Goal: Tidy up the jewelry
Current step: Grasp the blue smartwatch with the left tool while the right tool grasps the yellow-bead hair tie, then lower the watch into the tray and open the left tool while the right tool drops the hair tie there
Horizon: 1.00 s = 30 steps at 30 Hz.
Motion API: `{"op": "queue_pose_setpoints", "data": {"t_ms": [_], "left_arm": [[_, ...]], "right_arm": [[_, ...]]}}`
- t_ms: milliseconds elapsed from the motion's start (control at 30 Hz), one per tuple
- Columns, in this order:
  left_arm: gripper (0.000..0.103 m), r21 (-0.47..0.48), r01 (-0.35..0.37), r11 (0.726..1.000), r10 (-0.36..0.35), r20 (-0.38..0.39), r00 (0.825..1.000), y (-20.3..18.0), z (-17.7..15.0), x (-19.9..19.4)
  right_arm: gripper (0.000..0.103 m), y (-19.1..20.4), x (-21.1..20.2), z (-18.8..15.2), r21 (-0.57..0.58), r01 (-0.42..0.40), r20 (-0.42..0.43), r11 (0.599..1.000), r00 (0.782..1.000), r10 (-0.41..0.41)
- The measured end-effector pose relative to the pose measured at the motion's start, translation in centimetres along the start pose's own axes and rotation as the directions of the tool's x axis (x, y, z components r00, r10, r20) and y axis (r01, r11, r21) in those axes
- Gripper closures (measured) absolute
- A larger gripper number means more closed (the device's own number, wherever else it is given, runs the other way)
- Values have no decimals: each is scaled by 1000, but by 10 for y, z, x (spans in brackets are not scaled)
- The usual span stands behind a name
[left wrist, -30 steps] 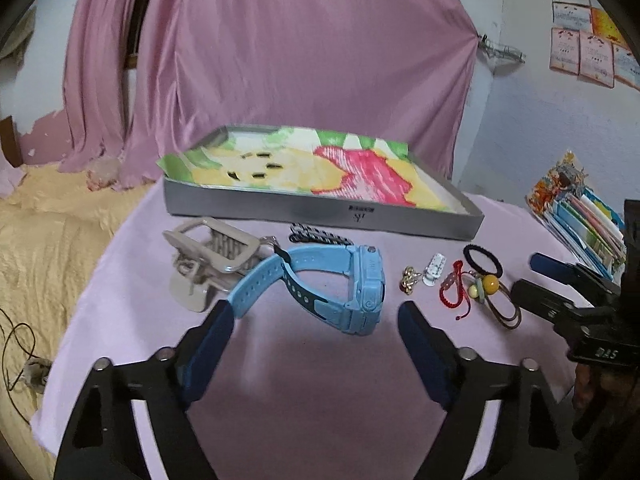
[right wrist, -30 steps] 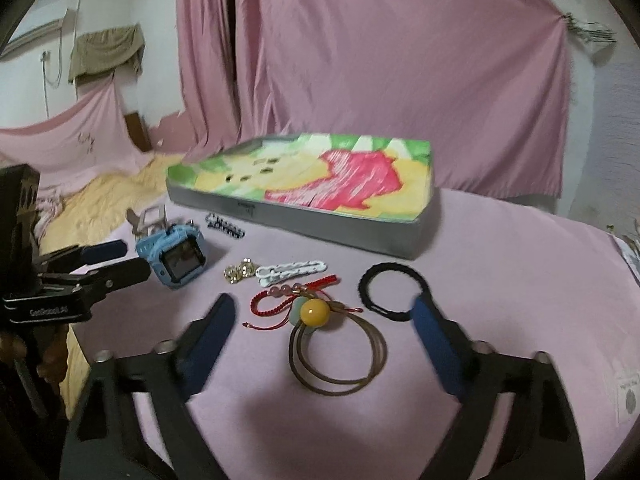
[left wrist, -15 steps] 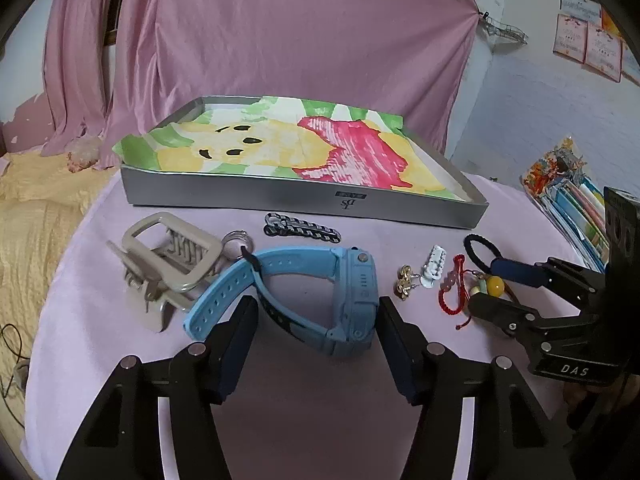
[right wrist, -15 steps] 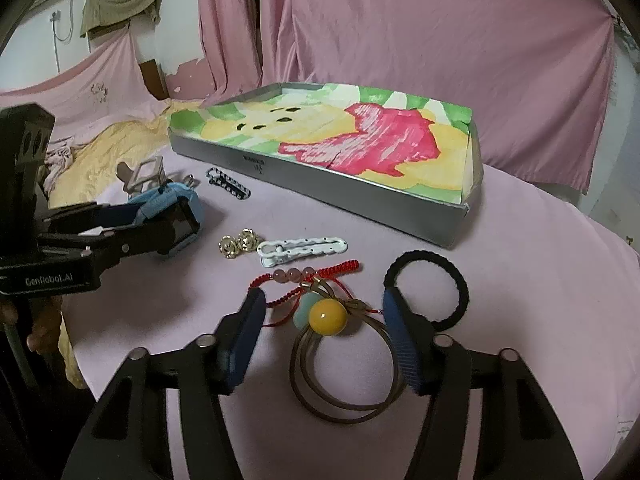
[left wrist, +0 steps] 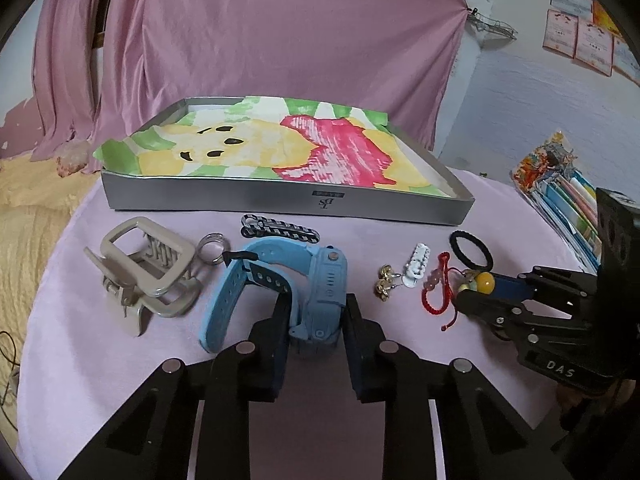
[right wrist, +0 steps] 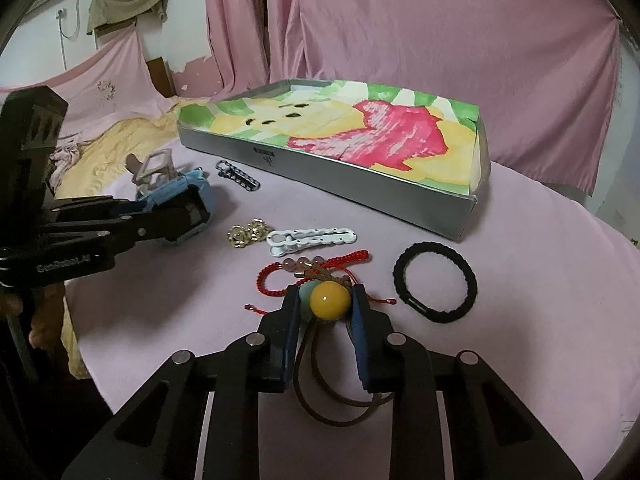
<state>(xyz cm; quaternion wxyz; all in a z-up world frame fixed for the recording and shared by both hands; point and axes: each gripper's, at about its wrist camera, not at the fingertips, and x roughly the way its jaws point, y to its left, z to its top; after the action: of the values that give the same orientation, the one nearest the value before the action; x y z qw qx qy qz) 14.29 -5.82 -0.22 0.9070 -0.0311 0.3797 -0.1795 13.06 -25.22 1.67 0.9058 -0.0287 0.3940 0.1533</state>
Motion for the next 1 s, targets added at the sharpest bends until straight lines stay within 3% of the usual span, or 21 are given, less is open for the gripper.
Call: {"op": "queue_pose_setpoints", "data": {"t_ms": [133, 267, 567, 733, 1000], "left_arm": [[81, -12, 32, 999, -32, 28, 999, 0, -1, -9], [81, -14, 51, 999, -49, 114, 992, -2, 7, -35], [80, -22, 12, 1000, -7, 240, 971, 23, 64, -52], [80, -36, 6, 999, 2, 227, 974, 49, 92, -34], [80, -101, 23, 995, -13, 102, 995, 86, 118, 15]], "right_arm": [[81, -2, -9, -2, 15, -11, 37, 1000, 999, 11], [81, -2, -25, 7, 14, -32, 105, 999, 994, 30], [81, -6, -35, 79, -7, -45, 274, 999, 961, 45], [81, -9, -9, 116, 27, -65, 288, 998, 956, 54], [81, -1, 56, 138, 35, -71, 169, 997, 983, 64]]}}
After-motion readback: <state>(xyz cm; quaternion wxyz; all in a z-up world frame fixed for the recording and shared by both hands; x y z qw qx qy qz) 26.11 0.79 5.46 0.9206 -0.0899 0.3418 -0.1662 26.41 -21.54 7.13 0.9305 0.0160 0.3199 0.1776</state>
